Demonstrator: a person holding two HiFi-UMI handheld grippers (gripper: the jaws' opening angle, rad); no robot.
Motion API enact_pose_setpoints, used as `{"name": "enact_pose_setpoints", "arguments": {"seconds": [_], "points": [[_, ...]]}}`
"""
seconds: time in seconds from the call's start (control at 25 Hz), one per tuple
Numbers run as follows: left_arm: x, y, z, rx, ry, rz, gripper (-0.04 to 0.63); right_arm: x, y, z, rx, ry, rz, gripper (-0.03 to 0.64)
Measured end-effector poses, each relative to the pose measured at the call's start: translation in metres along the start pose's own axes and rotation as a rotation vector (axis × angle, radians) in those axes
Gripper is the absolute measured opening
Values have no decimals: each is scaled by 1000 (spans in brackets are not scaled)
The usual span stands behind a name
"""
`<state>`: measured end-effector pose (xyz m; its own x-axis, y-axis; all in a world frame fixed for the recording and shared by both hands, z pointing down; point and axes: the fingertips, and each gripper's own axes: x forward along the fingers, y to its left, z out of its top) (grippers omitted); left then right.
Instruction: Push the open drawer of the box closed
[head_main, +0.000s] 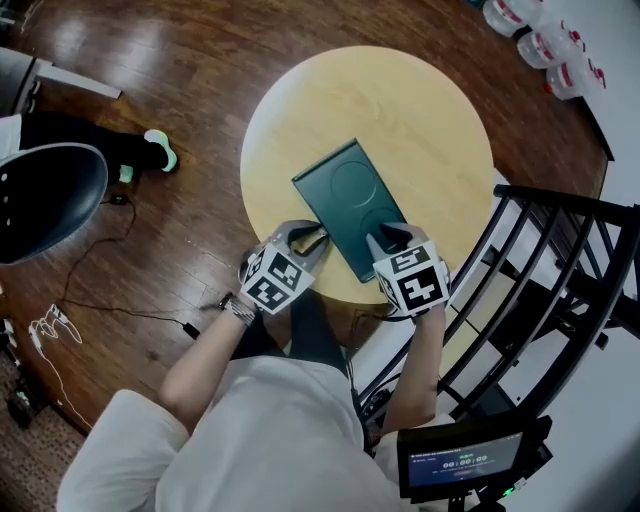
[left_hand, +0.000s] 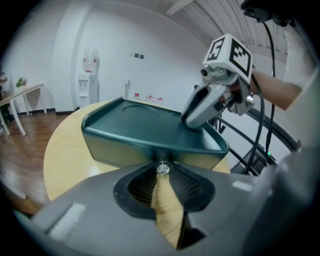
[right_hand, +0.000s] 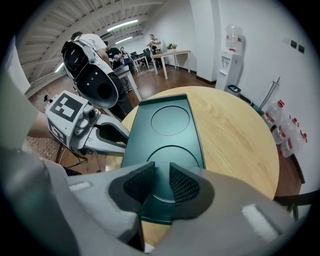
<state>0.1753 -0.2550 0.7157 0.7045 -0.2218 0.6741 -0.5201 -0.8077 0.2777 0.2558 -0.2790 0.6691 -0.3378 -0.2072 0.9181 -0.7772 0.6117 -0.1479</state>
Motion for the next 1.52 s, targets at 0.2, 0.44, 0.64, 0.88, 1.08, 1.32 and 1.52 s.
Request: {"name": "enact_pose_setpoints", "arguments": {"seconds": [0.2, 0.44, 0.64, 0.88, 1.08, 1.32, 1.52], "points": [[0, 2, 3, -3, 3, -3, 86, 0, -1, 1, 6, -9, -5, 98], [2, 3, 0, -25, 37, 9, 108, 1, -2, -1, 16, -1, -31, 98], [-13, 7, -1, -23, 30, 21, 110, -10, 10, -8, 61, -20, -36, 98], [-40, 17, 17, 27, -34, 35, 77, -40, 14, 0, 153, -165, -163, 98], [-91, 16, 54, 99, -140, 59, 24, -97, 21, 23, 241, -359, -357, 98], [-145, -21, 100, 268, -278, 12, 8, -175, 63, 20, 326, -544, -472, 81], [-198, -40, 120, 344, -372, -2, 8, -214, 114, 17, 365, -633, -525, 40]]}}
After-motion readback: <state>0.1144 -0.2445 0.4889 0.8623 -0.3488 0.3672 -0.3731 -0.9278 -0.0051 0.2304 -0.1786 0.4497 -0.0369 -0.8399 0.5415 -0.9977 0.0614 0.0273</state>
